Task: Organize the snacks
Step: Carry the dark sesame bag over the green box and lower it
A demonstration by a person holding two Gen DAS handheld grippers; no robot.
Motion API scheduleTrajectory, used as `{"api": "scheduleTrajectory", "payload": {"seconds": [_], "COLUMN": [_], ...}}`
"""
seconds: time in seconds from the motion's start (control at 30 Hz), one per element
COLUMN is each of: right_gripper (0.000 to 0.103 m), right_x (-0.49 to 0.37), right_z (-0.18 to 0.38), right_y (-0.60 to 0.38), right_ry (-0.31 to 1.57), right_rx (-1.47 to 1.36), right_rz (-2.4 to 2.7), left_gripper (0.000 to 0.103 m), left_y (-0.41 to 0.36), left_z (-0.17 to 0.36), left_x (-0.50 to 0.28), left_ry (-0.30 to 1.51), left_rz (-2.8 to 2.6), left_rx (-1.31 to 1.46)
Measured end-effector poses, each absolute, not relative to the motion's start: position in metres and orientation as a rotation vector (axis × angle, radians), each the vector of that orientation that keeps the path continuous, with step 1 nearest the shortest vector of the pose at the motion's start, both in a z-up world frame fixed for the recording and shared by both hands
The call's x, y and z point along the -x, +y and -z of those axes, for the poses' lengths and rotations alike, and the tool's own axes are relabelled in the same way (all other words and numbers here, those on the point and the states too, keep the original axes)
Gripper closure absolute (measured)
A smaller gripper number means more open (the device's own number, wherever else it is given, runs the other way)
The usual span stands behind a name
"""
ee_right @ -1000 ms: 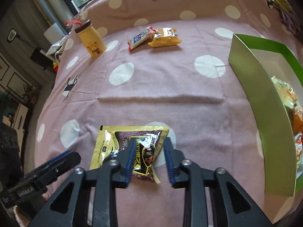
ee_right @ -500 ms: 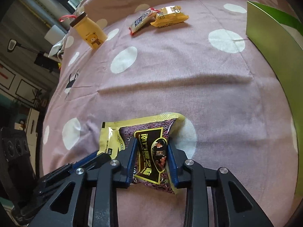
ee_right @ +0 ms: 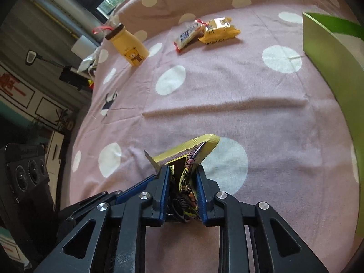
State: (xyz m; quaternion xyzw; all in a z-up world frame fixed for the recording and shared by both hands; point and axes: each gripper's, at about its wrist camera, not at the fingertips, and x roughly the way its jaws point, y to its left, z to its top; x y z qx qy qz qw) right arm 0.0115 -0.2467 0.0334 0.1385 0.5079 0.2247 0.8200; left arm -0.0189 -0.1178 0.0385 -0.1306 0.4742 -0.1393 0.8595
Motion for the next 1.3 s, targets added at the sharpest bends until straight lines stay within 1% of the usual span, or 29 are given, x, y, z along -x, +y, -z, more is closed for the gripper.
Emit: {"api": "scheduleTrajectory", "payload": {"seconds": [0.07, 0.4, 0.6, 0.97, 1.1, 1.3], "right_gripper": [0.077, 0.077, 0.077, 0.077, 0.077, 0.077], "right_x": [-0.005, 0.020, 0.033, 0.035, 0.032, 0.025], "right_z": [-0.049, -0.113, -0.136, -0.129, -0.118, -0.098], "right_y": [-0.253, -0.319, -0.377, -0.453, -0.473, -0.493], "right_ry": [1.022, 0.788, 0.658, 0.603, 0.609, 0.663], "right_rx": [-0.274, -0.372, -0.461, -0.615, -0.661, -0.717], "right_rz": [-0.450, -0.452, -0.393, -0.249, -0.204, -0.131], "left_gripper": [0.093, 0.093, 0.093, 0.093, 0.093, 0.093], "left_y": [-0.130, -0.195, -0.247, -0.316, -0.334, -0.351], "left_z": [-0.049, -0.110, -0.135, -0.133, -0.127, -0.108], "left_x": [0.019, 0.024, 0.022, 0.005, -0.001, -0.014], "left_ry": [0.971, 0.816, 0.748, 0.753, 0.761, 0.819], "left_rz": [0.312, 0.418, 0.502, 0.649, 0.676, 0.705], "left_rx": [0.255, 0.190, 0.107, 0.026, -0.002, 0.010]}}
